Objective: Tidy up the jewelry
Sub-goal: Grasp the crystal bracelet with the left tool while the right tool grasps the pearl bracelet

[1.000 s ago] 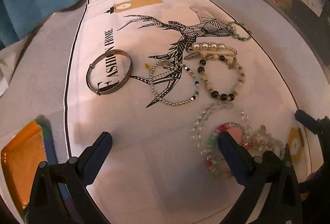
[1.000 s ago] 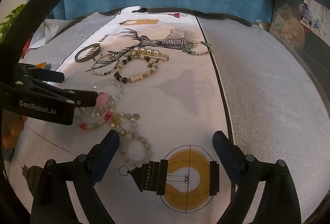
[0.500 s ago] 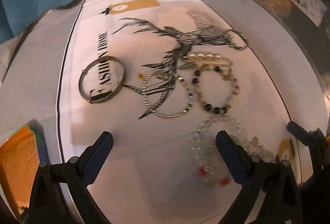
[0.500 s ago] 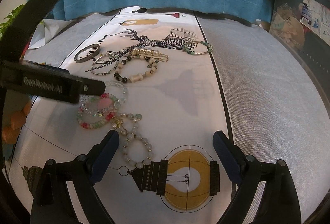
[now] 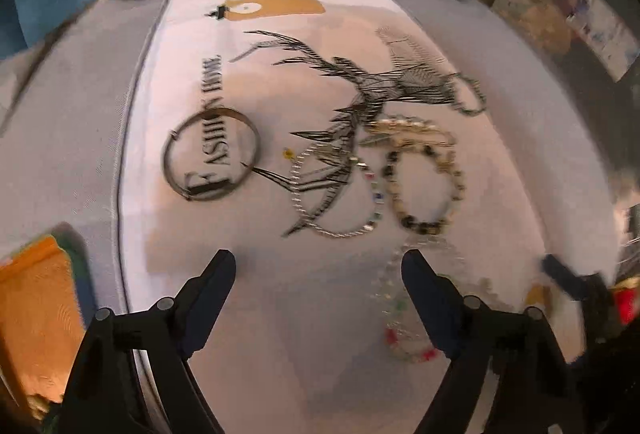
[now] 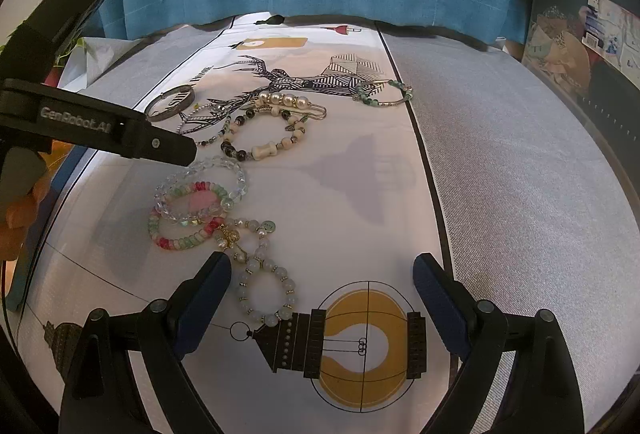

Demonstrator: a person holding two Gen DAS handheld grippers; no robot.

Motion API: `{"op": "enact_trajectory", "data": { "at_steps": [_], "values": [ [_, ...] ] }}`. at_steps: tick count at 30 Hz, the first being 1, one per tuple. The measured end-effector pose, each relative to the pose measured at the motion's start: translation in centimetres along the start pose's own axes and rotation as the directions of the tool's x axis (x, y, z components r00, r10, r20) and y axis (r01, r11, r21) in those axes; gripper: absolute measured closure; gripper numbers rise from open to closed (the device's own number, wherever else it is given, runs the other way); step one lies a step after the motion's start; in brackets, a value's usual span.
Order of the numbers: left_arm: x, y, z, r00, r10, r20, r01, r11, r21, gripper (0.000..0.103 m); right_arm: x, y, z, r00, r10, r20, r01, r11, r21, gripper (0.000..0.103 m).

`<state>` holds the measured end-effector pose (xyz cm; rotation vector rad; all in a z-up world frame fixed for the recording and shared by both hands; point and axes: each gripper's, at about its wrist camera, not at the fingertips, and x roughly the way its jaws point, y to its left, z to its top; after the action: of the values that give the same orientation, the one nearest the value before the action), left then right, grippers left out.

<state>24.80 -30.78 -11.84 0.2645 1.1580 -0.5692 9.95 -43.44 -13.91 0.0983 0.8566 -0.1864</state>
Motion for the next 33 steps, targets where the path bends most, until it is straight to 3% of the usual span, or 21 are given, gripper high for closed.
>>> {"op": "enact_trajectory", "data": {
  "at_steps": [6,9,12,16,19,21,22,23,25,27,33],
  "values": [
    [-0.1,-1.5,0.2,0.999,0.034,0.011,-0.035,0.995,0.092,0.022,0.0,0.0,0.0,1.000,0.001,0.000,-0.001,1.000,0.000,0.011],
    [-0.4,-1.6,0.3,0.999,0.017,0.027,-0.019,0.995,0.094,0.022,0.0,0.0,0.0,1.000,0.000,0.000,0.000,1.000,0.000,0.011],
    [0.4,-1.8,-0.1,0.998,0.058,-0.005,-0.057,0.991,0.117,0.023,0.0,0.0,0.0,1.000,0.000,0.000,0.000,1.000,0.000,0.011],
    [0.1,-2.5,-0.9,0.997,0.078,0.026,-0.082,0.981,0.175,0.025,0.0,0.0,0.0,1.000,0.000,0.001,0.000,1.000,0.001,0.011],
    [0.2,-2.3,-0.9,0.997,0.074,0.018,-0.076,0.985,0.157,0.025,0.0,0.0,0.0,1.000,0.000,0.000,0.000,1.000,0.001,0.011],
    [0.1,-2.3,-0.9,0.999,0.046,0.002,-0.046,0.989,0.141,0.035,0.0,0.0,0.0,1.000,-0.001,0.001,0.001,1.000,0.001,0.011],
    [-0.1,-2.5,-1.0,0.999,0.037,0.003,-0.037,0.988,0.150,0.053,-0.1,0.1,-0.1,1.000,-0.002,0.002,0.002,1.000,0.001,0.012],
    [-0.4,-3.1,-1.1,1.000,0.024,0.003,-0.024,0.984,0.179,0.088,-0.1,0.0,-0.1,1.000,-0.002,0.004,0.002,1.000,-0.001,0.016],
    [-0.6,-4.3,-1.4,0.999,-0.003,-0.034,0.011,0.972,0.233,0.097,-0.5,0.4,-0.2,0.999,0.015,0.029,-0.014,1.000,-0.023,0.045],
    [-1.1,-4.4,-1.6,0.997,-0.057,-0.049,0.066,0.976,0.210,0.097,-0.9,1.1,-0.2,0.998,0.036,0.052,-0.033,0.998,-0.061,0.093],
    [-5.4,-2.2,-1.6,0.992,-0.120,0.040,0.114,0.987,0.110,0.098,-2.3,0.2,0.1,0.998,0.043,0.049,-0.042,0.999,-0.022,0.097]
  ]
}}
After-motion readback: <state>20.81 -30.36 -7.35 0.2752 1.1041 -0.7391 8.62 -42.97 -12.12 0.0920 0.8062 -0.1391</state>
